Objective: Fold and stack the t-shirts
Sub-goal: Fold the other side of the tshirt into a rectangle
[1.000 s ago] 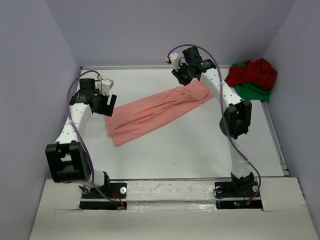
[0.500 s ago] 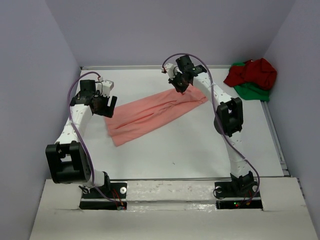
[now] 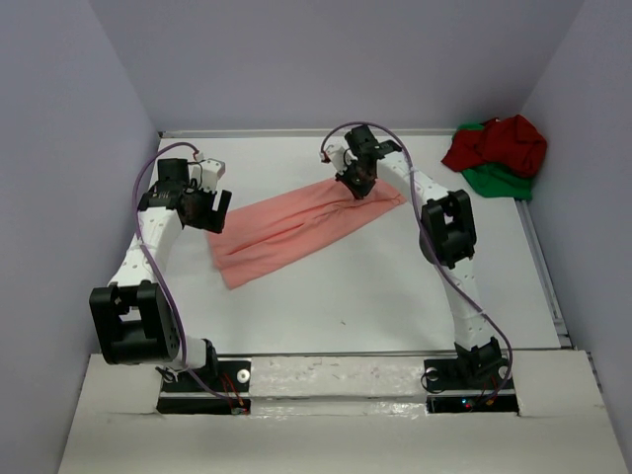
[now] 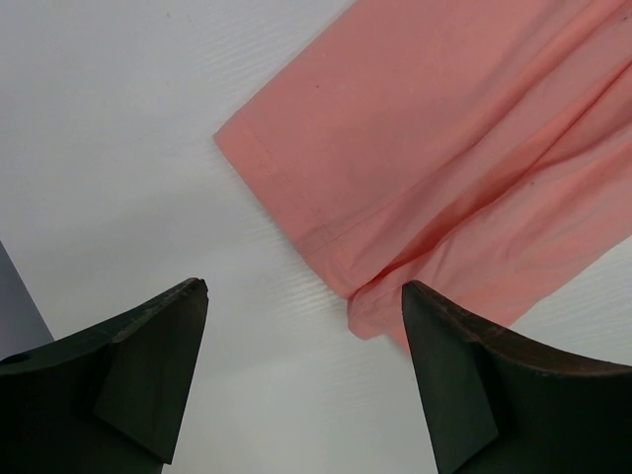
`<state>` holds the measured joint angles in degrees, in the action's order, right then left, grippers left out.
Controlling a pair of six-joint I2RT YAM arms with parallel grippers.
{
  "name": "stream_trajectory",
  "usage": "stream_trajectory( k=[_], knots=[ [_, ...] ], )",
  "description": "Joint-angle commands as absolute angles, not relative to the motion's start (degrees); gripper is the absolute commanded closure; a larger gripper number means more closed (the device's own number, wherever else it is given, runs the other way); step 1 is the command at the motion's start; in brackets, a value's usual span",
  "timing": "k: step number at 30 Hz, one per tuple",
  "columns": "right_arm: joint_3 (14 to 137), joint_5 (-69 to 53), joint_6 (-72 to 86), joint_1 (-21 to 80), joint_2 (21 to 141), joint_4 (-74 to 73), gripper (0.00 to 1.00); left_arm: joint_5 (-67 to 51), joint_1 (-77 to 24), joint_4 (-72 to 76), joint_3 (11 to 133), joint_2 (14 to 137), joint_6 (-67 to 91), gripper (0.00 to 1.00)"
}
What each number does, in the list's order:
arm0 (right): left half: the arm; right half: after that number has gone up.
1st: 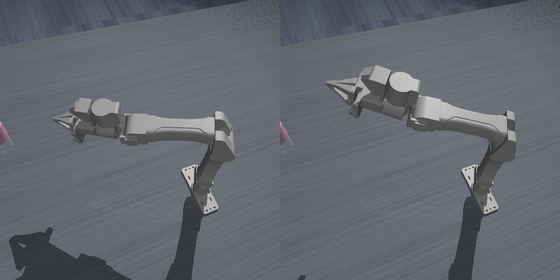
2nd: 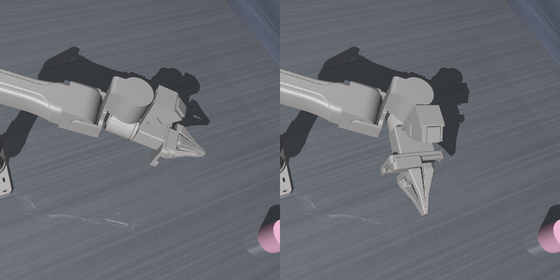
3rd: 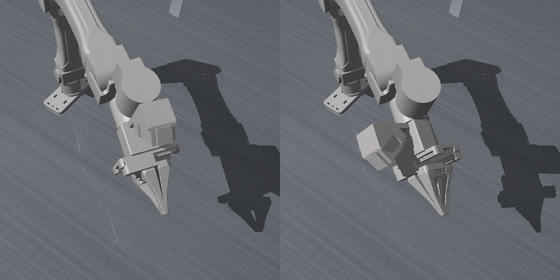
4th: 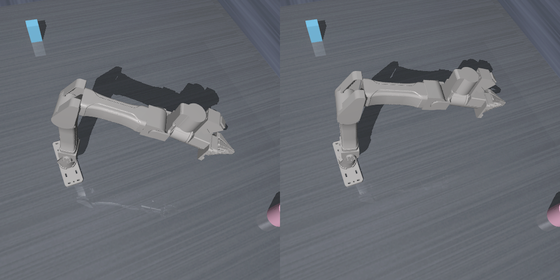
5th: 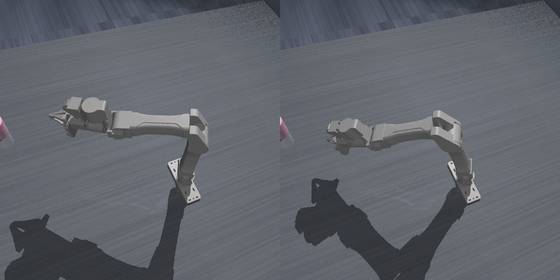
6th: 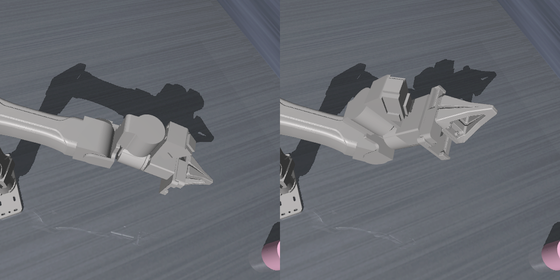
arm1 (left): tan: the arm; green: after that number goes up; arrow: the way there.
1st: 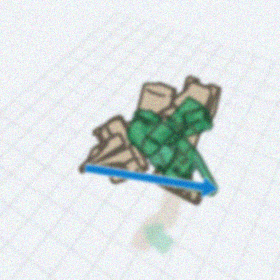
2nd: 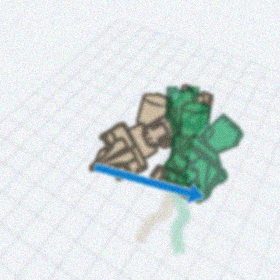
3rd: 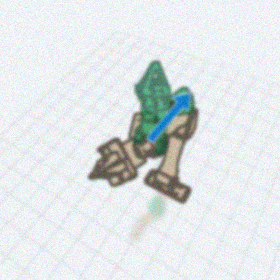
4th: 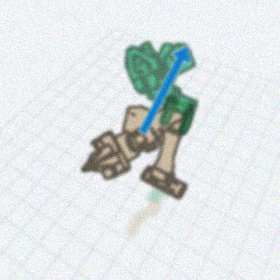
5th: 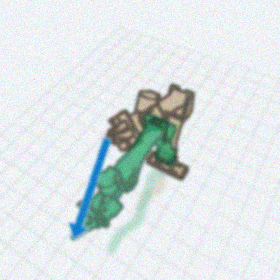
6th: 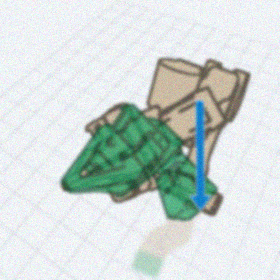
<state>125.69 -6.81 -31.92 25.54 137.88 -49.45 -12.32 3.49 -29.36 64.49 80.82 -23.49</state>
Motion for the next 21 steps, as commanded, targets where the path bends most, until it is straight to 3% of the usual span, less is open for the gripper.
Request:
stream_trajectory(
  k=[1,9,21],
  knots=[
    [123.05,-5.19,-32.69,25.49,132.28,-49.04,1.00,-13.97,3.43,-28.74,64.16,77.96,-23.91,0.11],
    [116.74,-3.52,-31.82,25.49,129.03,-48.87,1.00,-14.50,3.34,-28.30,62.67,75.41,-23.82,0.10],
    [103.89,-7.38,-28.04,25.49,114.79,-47.38,1.00,-16.08,3.43,-28.13,62.75,73.74,-23.64,0.10]
  ],
)
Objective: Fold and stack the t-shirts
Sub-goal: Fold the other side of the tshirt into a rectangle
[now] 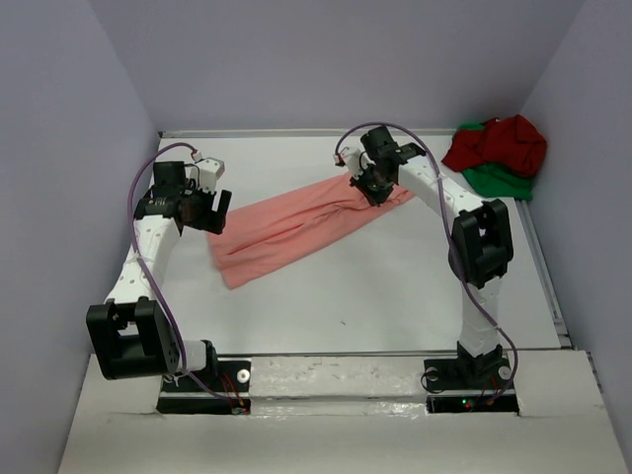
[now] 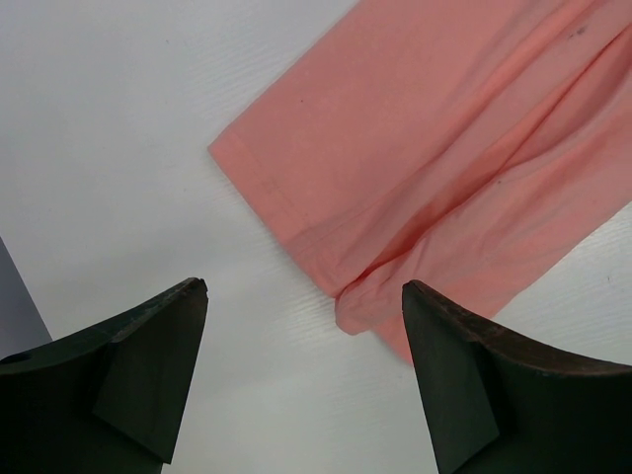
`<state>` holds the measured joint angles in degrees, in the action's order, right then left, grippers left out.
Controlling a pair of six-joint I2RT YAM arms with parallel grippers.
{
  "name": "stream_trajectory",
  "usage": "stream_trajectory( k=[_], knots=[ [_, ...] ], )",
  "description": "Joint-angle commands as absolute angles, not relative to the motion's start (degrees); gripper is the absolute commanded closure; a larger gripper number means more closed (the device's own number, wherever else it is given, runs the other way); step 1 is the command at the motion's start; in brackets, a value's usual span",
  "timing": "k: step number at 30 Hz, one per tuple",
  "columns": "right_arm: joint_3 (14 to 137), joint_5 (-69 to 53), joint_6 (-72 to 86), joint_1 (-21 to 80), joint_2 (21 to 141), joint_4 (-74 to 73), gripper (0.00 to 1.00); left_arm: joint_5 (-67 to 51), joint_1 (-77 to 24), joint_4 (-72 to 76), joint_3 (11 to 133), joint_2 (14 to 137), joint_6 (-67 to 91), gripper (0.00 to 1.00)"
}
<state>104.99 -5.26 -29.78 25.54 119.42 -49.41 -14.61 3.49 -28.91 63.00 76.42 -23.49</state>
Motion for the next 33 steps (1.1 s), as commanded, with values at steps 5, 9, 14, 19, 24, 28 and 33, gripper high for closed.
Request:
stream_trajectory(
  k=[5,9,14,19,24,28,33],
  knots=[
    [111.43,-7.12,-28.65,25.49,119.26,-48.77,1.00,-15.82,3.43,-27.86,62.23,73.13,-23.82,0.10],
    [120.39,-7.38,-29.18,25.49,125.14,-51.58,1.00,-15.64,3.43,-27.51,61.26,72.60,-23.91,0.10],
    [128.40,-7.30,-29.79,25.49,130.77,-53.70,1.00,-15.21,3.43,-27.60,61.26,73.04,-23.82,0.10],
    [128.15,-5.45,-30.15,25.49,131.49,-52.91,0.89,-15.29,3.43,-27.86,61.70,73.74,-23.91,0.10],
    [121.66,-3.87,-30.76,25.49,127.89,-50.19,0.84,-15.56,3.43,-27.95,62.31,74.53,-23.82,0.10],
    [118.30,-1.76,-31.20,25.49,127.00,-48.43,0.82,-15.73,3.43,-28.12,62.40,74.71,-23.73,0.10],
    [116.46,-0.35,-31.29,25.49,126.91,-47.64,0.81,-15.64,3.43,-28.04,62.14,74.36,-23.73,0.10]
  ],
)
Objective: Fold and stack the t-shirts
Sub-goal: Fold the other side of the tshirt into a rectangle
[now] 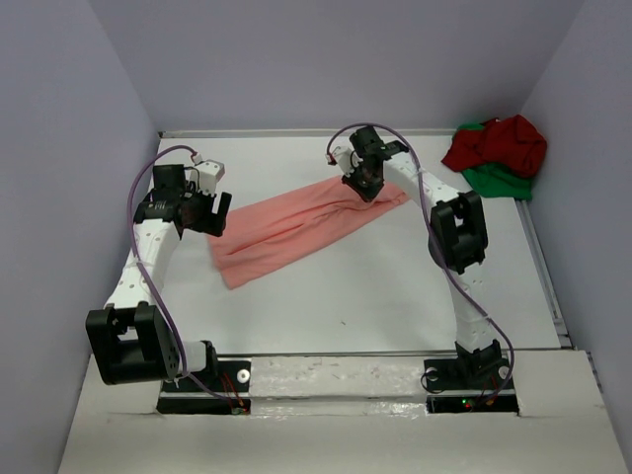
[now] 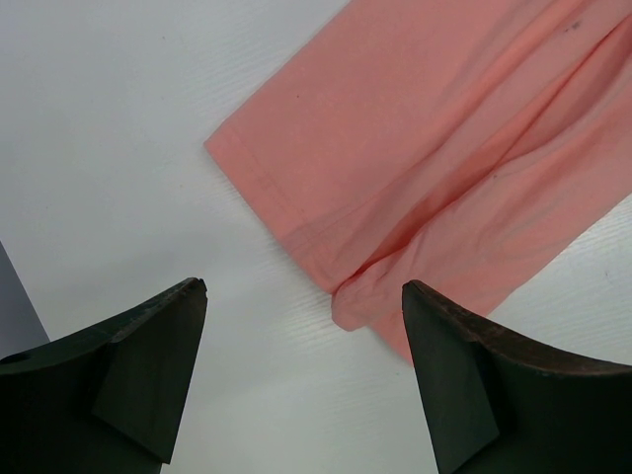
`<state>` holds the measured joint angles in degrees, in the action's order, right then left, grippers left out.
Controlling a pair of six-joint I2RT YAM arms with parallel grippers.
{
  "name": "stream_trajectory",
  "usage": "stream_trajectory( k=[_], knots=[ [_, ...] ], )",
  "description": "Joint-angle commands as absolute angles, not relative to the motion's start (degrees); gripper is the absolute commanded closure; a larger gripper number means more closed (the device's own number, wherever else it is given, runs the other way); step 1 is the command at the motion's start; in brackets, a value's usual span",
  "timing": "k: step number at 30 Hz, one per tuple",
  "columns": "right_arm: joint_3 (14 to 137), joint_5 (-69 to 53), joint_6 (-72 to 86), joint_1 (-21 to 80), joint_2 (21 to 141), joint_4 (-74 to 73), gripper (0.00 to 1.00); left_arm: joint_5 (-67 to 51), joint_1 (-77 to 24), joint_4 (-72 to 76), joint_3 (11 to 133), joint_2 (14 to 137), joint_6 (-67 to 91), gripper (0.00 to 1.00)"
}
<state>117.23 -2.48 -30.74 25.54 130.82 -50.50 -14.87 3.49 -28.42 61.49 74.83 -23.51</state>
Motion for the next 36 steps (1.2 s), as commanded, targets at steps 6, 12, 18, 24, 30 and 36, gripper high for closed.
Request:
stream_trajectory(
  k=[6,12,18,24,30,36],
  knots=[
    [116.89,-0.26,-31.38,25.49,126.21,-46.41,0.77,-15.73,3.43,-28.30,62.40,74.62,-23.82,0.10],
    [119.70,-0.26,-31.82,25.49,125.60,-46.32,0.74,-15.56,3.43,-28.21,62.23,74.36,-23.73,0.10],
    [121.11,1.76,-32.26,25.49,126.30,-45.88,0.73,-15.56,3.43,-28.13,62.14,74.18,-23.82,0.10],
    [120.68,2.55,-31.99,25.49,127.27,-45.00,0.68,-15.47,3.43,-28.21,62.05,74.44,-23.91,0.10],
    [119.09,2.37,-31.91,25.49,127.35,-44.38,0.66,-15.56,3.43,-28.30,62.14,74.88,-23.82,0.10],
    [118.21,1.85,-31.90,25.49,127.53,-44.12,0.65,-16.08,3.43,-28.48,62.40,75.41,-23.82,0.10]
  ],
)
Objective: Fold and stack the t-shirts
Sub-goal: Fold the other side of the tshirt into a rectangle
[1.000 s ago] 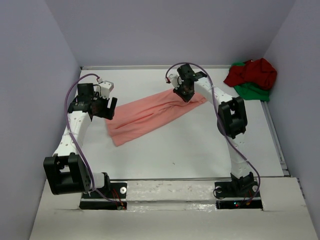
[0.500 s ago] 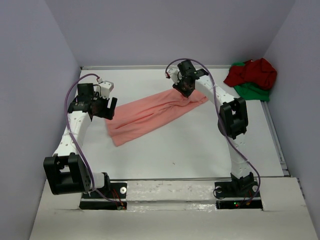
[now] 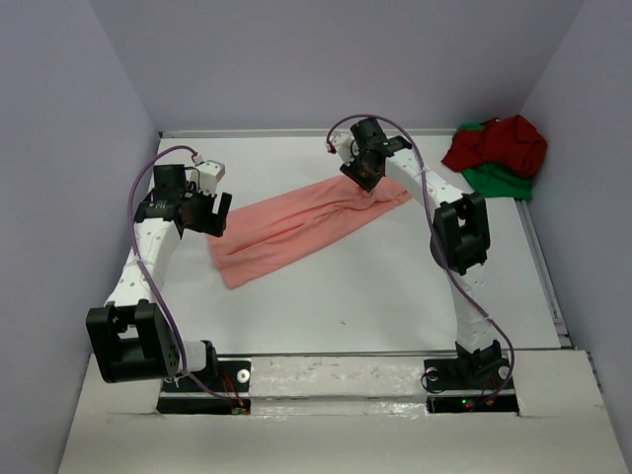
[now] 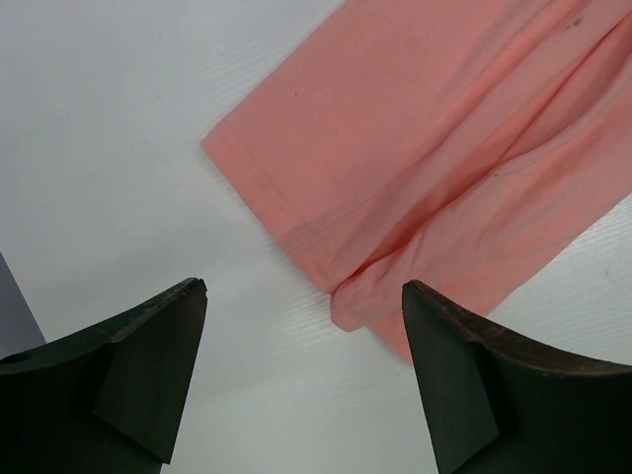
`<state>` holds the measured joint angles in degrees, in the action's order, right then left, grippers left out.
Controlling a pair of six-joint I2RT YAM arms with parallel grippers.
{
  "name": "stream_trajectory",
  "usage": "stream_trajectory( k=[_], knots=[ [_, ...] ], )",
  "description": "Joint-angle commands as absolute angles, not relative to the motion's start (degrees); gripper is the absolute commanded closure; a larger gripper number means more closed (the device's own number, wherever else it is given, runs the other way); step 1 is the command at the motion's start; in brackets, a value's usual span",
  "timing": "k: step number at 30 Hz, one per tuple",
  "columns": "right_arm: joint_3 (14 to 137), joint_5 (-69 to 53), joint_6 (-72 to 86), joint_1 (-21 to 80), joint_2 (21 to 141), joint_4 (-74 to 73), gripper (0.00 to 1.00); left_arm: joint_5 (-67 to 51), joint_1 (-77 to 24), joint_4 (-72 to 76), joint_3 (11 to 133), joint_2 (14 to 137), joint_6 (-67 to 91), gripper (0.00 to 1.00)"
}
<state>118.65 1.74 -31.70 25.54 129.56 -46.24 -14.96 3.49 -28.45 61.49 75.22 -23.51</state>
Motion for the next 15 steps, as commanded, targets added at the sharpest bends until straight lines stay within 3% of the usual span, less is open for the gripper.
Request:
stream_trajectory(
  k=[1,15],
  knots=[
    [118.21,1.76,-31.82,25.49,127.70,-44.21,0.65,-16.08,3.43,-28.48,62.40,75.41,-23.82,0.10],
    [115.22,1.84,-31.64,25.49,128.14,-43.77,0.65,-16.08,3.43,-28.56,62.40,75.85,-23.91,0.10]
  ],
)
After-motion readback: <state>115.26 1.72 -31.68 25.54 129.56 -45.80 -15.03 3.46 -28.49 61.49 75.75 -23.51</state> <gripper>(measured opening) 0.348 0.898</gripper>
